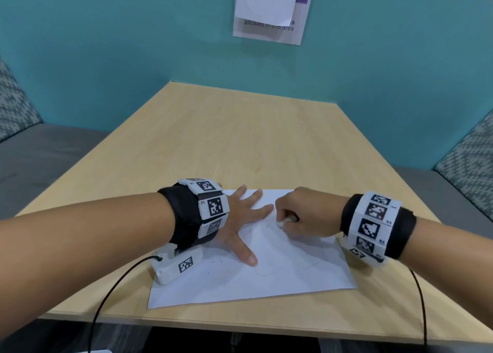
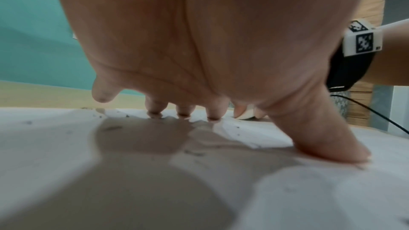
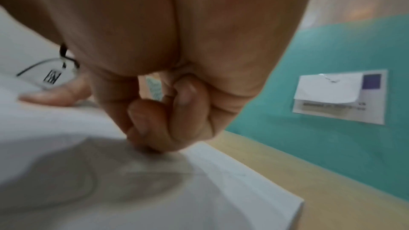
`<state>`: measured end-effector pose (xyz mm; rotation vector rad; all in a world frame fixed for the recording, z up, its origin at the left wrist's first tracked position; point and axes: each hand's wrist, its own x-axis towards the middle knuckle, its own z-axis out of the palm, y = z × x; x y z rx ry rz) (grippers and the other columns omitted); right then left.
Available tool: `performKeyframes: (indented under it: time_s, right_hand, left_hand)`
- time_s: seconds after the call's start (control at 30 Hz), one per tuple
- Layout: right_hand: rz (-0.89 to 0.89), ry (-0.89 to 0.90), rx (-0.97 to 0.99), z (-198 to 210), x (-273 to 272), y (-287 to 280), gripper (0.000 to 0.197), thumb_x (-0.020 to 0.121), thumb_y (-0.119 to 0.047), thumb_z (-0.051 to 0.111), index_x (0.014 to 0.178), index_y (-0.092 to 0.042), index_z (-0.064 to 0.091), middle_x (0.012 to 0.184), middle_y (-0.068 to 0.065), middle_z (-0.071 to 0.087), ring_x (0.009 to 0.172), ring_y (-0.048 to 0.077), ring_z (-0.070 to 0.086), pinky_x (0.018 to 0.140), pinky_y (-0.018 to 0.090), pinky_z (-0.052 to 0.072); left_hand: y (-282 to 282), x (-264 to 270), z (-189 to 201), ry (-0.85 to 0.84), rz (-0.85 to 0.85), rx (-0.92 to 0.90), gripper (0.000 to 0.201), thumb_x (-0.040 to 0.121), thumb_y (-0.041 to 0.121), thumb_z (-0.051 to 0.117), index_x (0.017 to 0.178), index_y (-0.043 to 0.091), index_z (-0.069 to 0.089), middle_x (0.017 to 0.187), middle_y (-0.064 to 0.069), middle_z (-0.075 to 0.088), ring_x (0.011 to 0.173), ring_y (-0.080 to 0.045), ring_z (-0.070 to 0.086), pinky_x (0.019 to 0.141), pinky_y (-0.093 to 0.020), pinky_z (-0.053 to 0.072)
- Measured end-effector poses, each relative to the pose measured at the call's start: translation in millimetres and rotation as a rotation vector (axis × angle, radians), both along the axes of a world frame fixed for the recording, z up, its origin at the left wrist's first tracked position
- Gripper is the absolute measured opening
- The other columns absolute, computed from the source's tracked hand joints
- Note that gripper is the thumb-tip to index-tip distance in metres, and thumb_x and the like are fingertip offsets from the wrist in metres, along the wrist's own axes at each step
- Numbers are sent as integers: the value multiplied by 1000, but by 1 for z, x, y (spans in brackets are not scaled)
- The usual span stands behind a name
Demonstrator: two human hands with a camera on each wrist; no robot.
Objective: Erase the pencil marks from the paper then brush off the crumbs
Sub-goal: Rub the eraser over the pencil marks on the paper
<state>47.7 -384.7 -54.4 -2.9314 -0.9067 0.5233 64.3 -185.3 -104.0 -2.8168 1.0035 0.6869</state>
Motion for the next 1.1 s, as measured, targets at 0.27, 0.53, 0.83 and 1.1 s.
performKeyframes:
  time_s: [0.27,0.53,0.83,1.1]
  right_hand:
    - [-6,27,16,1,3,0,11,85,-17,53,90,-14,62,71,-10,58,63,9,50,64,27,45]
    - [-17,30,-3,-2,-1,0,16,85,-18,52,94,-15,64,74,-10,57,71,16,52,70,31,49]
    - [-12,-41,3,-10,2,-7,6,90,-24,53,89,-21,58,77,-6,58,70,15,49,68,29,45]
    - [52,23,21,-5,-7,-1,11,86,-16,50,87,-18,61,69,-8,55,65,14,50,63,27,46]
  left_hand:
    - [2,2,-3,-10,-2,-1,121,66,85,59,150,50,-20,162,5,-27,149,-31,-25,111,-72,-8]
    - [3,2,-6,-32,-8,15,121,62,87,55,150,49,-20,162,6,-27,149,-29,-24,111,-72,-7]
    - [-17,2,-10,-31,9,-37,108,68,85,55,150,57,-10,165,0,-21,149,-38,-22,111,-69,-5]
    - [-19,-2,-4,-40,2,-39,106,74,80,59,149,56,-12,165,-2,-21,149,-39,-21,112,-67,-4]
